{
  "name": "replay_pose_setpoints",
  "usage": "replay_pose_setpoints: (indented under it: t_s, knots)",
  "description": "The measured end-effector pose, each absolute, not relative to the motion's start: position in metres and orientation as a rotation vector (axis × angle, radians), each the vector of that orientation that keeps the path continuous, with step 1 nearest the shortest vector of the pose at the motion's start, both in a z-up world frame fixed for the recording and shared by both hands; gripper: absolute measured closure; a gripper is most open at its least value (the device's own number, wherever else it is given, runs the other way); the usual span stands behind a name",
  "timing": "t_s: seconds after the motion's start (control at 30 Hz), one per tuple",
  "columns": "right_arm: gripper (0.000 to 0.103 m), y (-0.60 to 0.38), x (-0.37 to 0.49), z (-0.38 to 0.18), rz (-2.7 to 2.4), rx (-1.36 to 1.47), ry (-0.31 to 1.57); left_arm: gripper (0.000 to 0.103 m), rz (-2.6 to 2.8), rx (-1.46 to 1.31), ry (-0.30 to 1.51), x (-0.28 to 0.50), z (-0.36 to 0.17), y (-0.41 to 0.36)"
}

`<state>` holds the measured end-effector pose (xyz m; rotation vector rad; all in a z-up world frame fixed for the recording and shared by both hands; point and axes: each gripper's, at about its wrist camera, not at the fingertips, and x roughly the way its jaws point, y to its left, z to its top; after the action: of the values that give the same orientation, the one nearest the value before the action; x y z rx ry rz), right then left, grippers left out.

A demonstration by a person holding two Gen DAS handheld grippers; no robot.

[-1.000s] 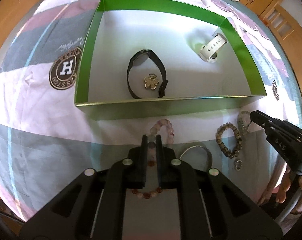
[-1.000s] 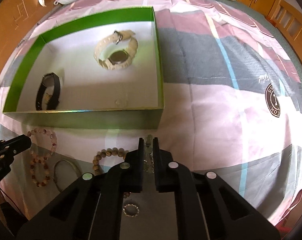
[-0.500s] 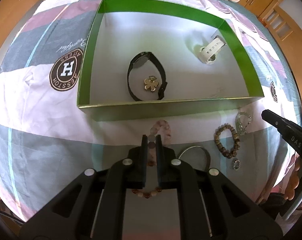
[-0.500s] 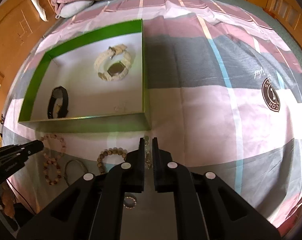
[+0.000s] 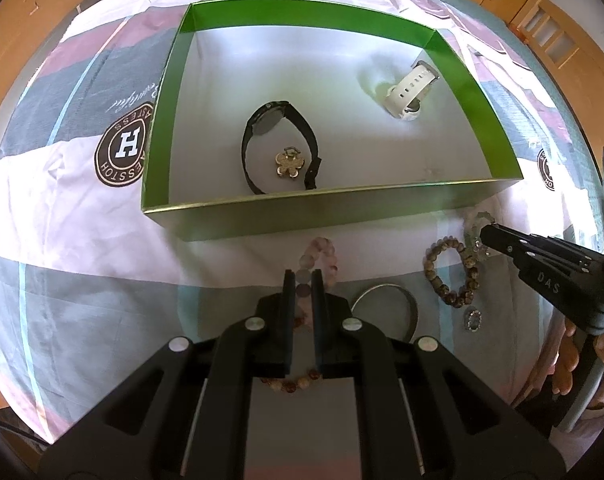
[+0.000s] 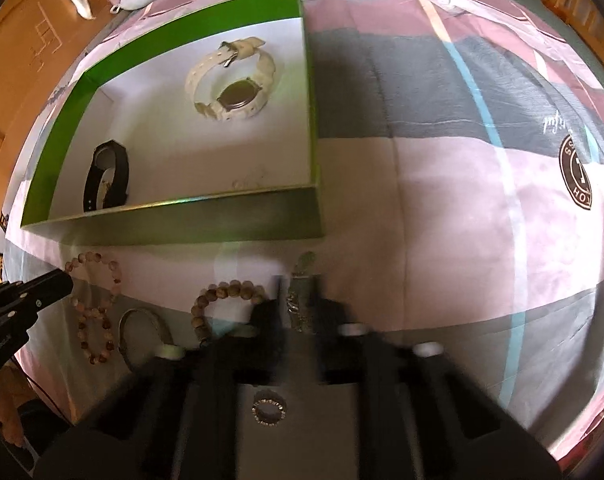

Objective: Organize jewelry
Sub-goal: 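Lift the jade bracelet with the right tool while the left tool lifts the pink bracelet over the box, then open the right tool over the box while the left tool releases the pink bracelet inside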

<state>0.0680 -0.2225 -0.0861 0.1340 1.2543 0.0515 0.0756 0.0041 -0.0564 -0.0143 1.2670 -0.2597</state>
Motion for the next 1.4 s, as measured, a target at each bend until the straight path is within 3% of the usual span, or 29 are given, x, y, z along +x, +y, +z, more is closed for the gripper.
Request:
replay_pose_setpoints:
  t_s: [0.33, 0.67, 0.9, 1.17, 1.23, 1.3, 1.37, 1.4]
  knots:
    - [0.096, -0.2, 0.048, -0.04, 0.154, 0.087, 1.153, 0.096, -0.269, -0.001, 1.142, 0.063, -0.01, 0.004]
    - [0.096, -0.192, 0.027, 0.031, 0.187, 0.107, 0.855, 0.095, -0.246, -0.076, 0.895, 0.058, 0.037, 0.015]
    - [0.096, -0.187, 0.065, 0.016, 0.171, 0.14, 0.806, 0.095, -0.163, -0.096, 0.915, 0.106, 0.018, 0.017]
    - [0.096, -0.178, 0.088, -0.026, 0.151, 0.112, 0.901, 0.095, -0.099, -0.032, 0.998, 0.118, -0.021, 0.014]
    - [0.096, -0.177, 0.089, -0.031, 0.145, 0.099, 0.922, 0.085, -0.09, -0.017, 0.987, 0.115, -0.019, 0.013]
    - [0.079, -0.18, 0.087, -0.031, 0.144, 0.103, 0.924, 0.079, -0.093, -0.01, 0.966, 0.108, -0.015, 0.012]
    - [0.069, -0.185, 0.081, -0.024, 0.148, 0.132, 0.895, 0.079, -0.093, 0.003, 0.931, 0.09, -0.005, 0.014]
    - [0.069, -0.187, 0.078, -0.02, 0.155, 0.14, 0.884, 0.078, -0.091, 0.009, 0.923, 0.081, -0.002, 0.016]
